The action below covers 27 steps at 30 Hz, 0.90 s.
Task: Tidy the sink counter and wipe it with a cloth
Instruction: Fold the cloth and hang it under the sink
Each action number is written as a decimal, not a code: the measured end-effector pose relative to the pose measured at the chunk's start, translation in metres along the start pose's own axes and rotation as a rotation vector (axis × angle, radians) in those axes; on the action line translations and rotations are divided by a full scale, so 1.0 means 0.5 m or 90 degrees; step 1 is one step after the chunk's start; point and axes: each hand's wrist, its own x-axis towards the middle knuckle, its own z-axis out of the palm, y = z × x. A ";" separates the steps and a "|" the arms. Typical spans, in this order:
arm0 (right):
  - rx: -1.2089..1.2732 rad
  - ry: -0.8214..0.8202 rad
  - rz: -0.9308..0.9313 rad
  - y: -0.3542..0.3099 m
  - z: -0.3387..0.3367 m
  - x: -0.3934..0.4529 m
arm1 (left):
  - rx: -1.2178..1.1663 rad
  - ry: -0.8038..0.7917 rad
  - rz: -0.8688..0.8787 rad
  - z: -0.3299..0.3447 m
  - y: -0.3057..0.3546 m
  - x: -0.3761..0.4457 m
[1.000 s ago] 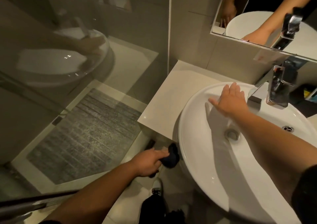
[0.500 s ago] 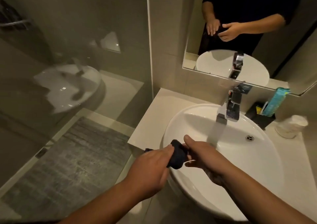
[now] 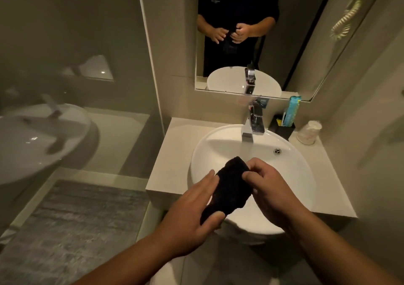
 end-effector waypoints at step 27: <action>-0.219 0.083 0.159 0.328 -0.209 -0.233 | 0.062 -0.250 -0.072 0.218 0.009 0.040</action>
